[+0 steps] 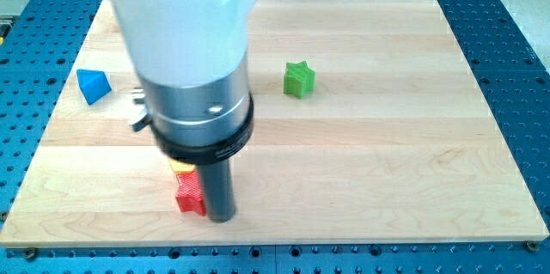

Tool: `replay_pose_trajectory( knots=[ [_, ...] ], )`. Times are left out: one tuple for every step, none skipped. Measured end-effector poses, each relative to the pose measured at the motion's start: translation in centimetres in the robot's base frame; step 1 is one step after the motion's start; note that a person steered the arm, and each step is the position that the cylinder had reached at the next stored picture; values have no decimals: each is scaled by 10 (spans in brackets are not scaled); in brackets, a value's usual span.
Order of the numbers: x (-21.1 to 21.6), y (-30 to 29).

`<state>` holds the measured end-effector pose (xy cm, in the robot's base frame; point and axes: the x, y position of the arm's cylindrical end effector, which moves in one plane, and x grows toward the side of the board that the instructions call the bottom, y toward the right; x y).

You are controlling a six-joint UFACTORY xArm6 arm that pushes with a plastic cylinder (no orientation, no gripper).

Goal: Place the red star to the bottom center of the board

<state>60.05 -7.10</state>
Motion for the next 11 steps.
replay_pose_trajectory(
  knots=[
    [18,-28],
    [18,-62],
    [-12,-91],
    [-17,-104],
    [-17,-81],
    [-32,-73],
    [-46,-72],
    [-46,-68],
    [-43,-62],
    [-34,-49],
    [-20,-50]
  ],
)
